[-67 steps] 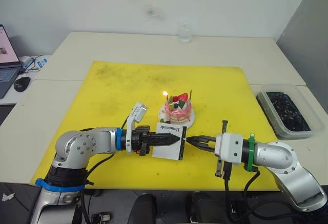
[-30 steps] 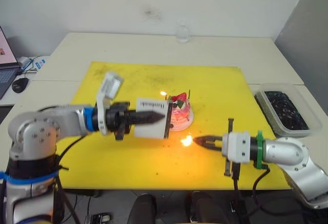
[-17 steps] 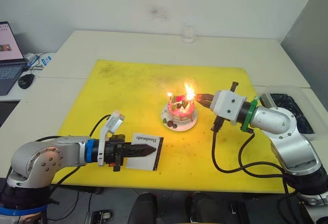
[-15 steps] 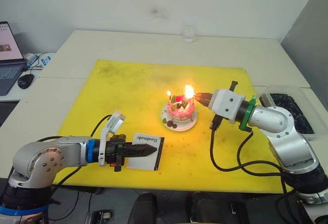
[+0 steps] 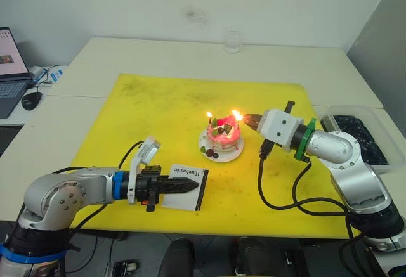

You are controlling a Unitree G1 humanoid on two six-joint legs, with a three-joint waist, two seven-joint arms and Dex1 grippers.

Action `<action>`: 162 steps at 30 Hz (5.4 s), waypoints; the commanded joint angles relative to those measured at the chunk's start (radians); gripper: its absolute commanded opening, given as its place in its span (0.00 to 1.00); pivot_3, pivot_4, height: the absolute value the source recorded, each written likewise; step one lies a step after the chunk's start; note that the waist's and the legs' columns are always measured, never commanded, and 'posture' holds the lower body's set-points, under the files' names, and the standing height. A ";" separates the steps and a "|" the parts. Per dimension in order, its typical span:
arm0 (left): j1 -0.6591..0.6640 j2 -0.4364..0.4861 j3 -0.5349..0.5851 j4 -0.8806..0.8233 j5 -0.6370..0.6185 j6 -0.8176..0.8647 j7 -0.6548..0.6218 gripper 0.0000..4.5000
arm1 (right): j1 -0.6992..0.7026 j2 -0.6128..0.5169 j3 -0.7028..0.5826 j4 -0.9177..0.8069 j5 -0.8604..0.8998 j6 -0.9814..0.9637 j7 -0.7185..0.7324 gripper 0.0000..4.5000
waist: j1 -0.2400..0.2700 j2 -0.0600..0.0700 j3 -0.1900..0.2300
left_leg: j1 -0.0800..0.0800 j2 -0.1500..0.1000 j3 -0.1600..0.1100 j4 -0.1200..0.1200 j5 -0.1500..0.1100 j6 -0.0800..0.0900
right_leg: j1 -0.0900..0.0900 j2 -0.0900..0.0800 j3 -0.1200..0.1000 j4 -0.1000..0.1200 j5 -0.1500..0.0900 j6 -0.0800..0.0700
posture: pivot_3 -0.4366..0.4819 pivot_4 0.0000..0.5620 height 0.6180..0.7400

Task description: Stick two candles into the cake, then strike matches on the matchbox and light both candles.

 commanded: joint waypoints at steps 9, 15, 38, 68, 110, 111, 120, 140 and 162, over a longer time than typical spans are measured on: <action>-0.012 -0.001 0.003 -0.023 -0.007 -0.018 -0.005 0.00 | -0.010 -0.003 -0.044 -0.024 -0.014 -0.001 -0.022 0.00 | -0.001 0.000 0.000 | 0.000 0.000 0.000 0.000 0.000 0.000 | 0.000 0.000 0.000 0.000 0.000 0.000 | 0.48 0.27 1.00; -0.004 0.001 0.007 -0.030 -0.009 -0.019 -0.005 0.00 | -0.003 -0.006 -0.045 -0.035 -0.012 0.007 -0.020 0.00 | -0.001 0.000 0.000 | 0.000 0.000 0.000 0.000 0.000 0.000 | 0.000 0.000 0.000 0.000 0.000 0.000 | 0.48 0.27 1.00; -0.029 -0.010 -0.012 -0.004 0.004 -0.020 -0.008 0.00 | 0.008 -0.018 -0.063 -0.068 -0.002 0.043 -0.006 0.00 | -0.002 0.000 0.000 | 0.000 0.000 0.000 0.000 0.000 0.000 | 0.000 0.000 0.000 0.000 0.000 0.000 | 0.48 0.27 1.00; -0.023 -0.025 -0.014 -0.015 0.001 -0.019 0.001 0.00 | -0.012 0.006 -0.041 -0.053 -0.016 0.045 -0.009 0.00 | -0.002 0.000 0.000 | 0.000 0.000 0.000 0.000 0.000 0.000 | 0.000 0.000 0.000 0.000 0.000 0.000 | 0.48 0.27 1.00; -0.037 -0.097 -0.075 -0.002 0.042 -0.037 0.023 0.00 | 0.409 -0.118 -0.655 0.037 -0.003 0.214 -0.137 0.00 | 0.009 0.000 0.000 | 0.001 -0.001 0.001 0.000 0.000 0.000 | 0.000 0.000 0.001 0.000 0.000 0.001 | 0.48 0.27 1.00; -0.040 -0.101 -0.078 0.000 0.043 -0.037 0.024 0.00 | 0.411 -0.120 -0.668 0.075 -0.006 0.200 -0.151 0.00 | 0.009 0.000 0.000 | 0.001 -0.001 0.001 0.000 0.000 0.000 | 0.000 0.000 0.001 0.000 0.000 0.001 | 0.48 0.27 1.00; -0.040 -0.120 -0.079 -0.001 0.050 -0.036 0.040 0.00 | 0.346 -0.097 -0.693 0.358 0.026 0.158 -0.264 0.09 | 0.006 0.001 0.000 | 0.001 -0.002 0.001 0.000 0.000 0.000 | 0.000 0.002 0.001 0.000 0.000 0.000 | 0.48 0.27 1.00; -0.040 -0.222 0.038 0.035 -0.145 0.291 0.472 0.00 | 0.472 -0.122 -0.767 -0.116 0.414 0.284 -0.034 1.00 | 0.006 0.004 -0.001 | 0.001 -0.001 -0.001 0.000 0.000 0.000 | 0.002 0.002 0.000 0.000 0.001 0.001 | 0.48 0.27 1.00; -0.092 -0.164 0.058 -0.012 -0.154 0.357 0.521 0.93 | 0.601 -0.253 -0.656 -0.405 0.723 0.529 0.039 1.00 | 0.008 0.003 -0.001 | 0.003 -0.002 -0.002 0.000 0.001 0.001 | 0.004 0.001 -0.001 -0.001 0.001 0.002 | 0.48 0.27 1.00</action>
